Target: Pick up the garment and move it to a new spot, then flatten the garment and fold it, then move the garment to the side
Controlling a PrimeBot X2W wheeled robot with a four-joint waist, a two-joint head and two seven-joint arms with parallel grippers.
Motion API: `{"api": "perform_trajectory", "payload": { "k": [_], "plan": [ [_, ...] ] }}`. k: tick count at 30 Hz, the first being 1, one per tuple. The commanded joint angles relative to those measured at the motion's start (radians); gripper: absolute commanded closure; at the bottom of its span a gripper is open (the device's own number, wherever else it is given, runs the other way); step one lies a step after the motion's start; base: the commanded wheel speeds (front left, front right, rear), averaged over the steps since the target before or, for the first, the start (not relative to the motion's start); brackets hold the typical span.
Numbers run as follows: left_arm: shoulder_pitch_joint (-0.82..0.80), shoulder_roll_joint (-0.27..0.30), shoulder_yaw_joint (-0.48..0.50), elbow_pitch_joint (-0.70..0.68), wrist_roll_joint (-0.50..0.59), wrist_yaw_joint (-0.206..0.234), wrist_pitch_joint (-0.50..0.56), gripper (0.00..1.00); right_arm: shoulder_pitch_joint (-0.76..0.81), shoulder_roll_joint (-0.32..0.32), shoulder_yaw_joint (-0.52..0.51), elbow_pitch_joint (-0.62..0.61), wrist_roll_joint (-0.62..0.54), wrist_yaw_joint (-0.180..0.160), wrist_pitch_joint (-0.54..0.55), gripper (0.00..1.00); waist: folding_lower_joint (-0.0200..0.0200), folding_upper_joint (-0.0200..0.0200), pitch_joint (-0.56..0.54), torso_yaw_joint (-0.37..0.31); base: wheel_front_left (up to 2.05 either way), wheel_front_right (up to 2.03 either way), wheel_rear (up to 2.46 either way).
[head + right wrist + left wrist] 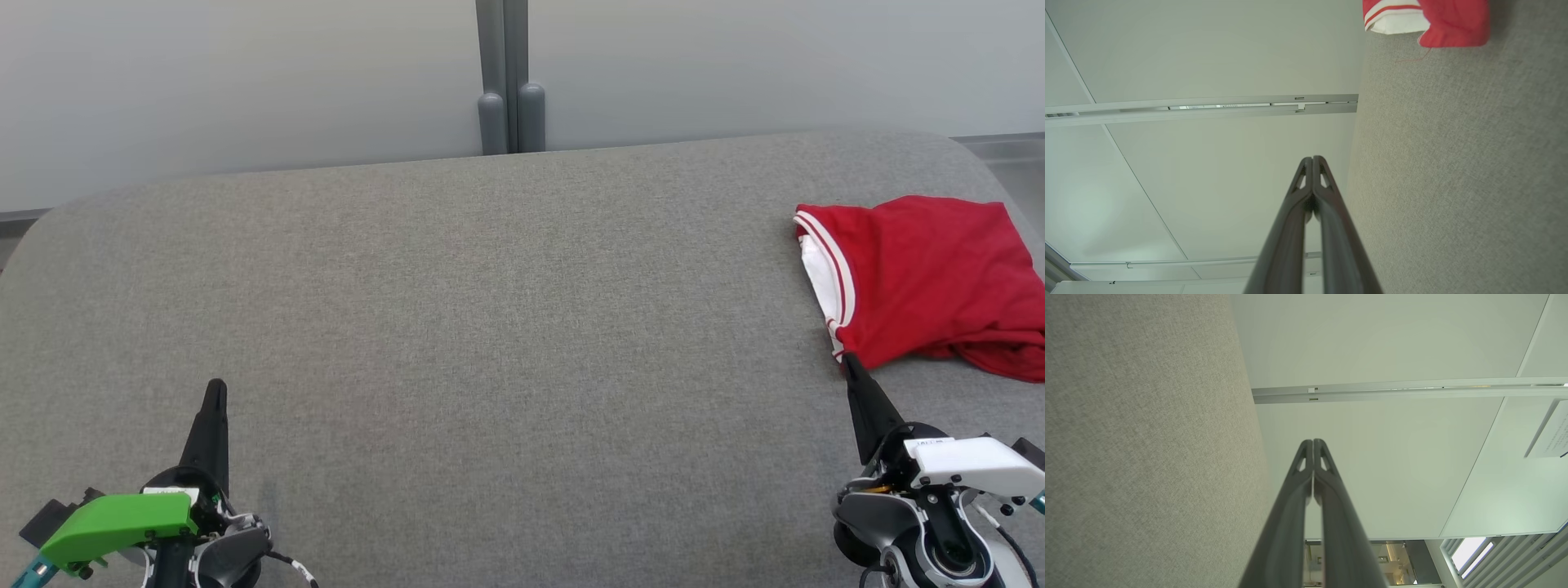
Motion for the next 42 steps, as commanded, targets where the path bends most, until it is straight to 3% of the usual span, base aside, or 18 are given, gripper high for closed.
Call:
{"api": "perform_trajectory", "payload": {
  "k": [1,42],
  "plan": [
    [-0.014,0.007,0.002,-0.002,-0.001,-0.005,-0.002,1.00,0.011,-0.004,-0.002,-0.004,0.007,0.000,0.005,1.00,0.0000,-0.0001,0.000,0.000,0.00,0.00,0.00],
    [-0.014,0.007,0.002,-0.002,-0.001,-0.005,-0.002,1.00,0.011,-0.004,-0.002,-0.004,0.007,0.000,0.005,1.00,0.0000,-0.0001,0.000,0.000,0.00,0.00,0.00]
  ]
}}
